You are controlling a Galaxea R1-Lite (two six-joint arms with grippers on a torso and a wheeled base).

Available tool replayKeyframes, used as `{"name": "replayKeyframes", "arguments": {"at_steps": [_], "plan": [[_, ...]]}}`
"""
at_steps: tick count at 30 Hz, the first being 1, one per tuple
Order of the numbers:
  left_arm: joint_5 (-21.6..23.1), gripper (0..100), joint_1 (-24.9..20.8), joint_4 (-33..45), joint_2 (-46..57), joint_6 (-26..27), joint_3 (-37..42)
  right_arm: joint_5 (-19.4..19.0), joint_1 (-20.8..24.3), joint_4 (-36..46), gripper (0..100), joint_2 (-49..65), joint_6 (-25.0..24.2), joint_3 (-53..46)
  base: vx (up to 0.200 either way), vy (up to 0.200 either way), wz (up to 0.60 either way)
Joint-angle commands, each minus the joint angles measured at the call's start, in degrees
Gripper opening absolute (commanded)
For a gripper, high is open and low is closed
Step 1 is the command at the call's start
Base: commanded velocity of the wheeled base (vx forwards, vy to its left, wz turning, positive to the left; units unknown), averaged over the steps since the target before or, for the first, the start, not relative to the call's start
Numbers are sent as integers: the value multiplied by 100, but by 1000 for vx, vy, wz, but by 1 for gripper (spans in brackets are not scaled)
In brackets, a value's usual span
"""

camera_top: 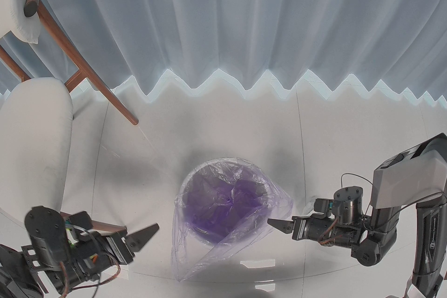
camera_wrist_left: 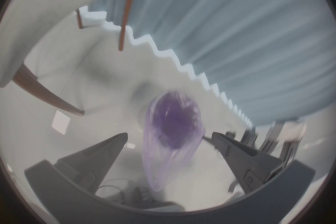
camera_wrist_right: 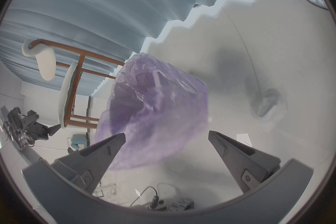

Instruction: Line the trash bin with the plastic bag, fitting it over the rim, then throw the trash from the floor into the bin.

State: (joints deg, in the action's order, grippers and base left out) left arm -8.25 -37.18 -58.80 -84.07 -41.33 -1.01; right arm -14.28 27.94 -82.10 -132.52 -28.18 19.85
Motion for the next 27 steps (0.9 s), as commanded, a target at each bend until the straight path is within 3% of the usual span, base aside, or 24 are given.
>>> {"name": "replayKeyframes", "arguments": {"at_steps": [1, 4, 5, 13, 21, 27], "plan": [[-133, 100, 563, -159, 1270, -657, 92, 4, 89, 309, 100, -423, -135, 942, 0, 0, 0], [-141, 100, 572, -44, 1358, -860, 92, 21, 80, 309, 100, -423, -258, 1118, 0, 0, 0], [-141, 100, 580, -27, 1349, -877, 92, 30, 71, 309, 0, -406, -266, 1083, 0, 0, 0], [-115, 100, 642, 272, 1323, -833, 92, 12, -184, 265, 0, -54, -266, 678, 0, 0, 0], [17, 100, 422, 606, 1323, -701, 101, 12, -210, 142, 0, -45, -205, 406, 0, 0, 0], [544, 100, 211, 1204, 1182, -183, 101, 4, -236, -183, 0, -652, 990, -209, 0, 0, 0]]}}
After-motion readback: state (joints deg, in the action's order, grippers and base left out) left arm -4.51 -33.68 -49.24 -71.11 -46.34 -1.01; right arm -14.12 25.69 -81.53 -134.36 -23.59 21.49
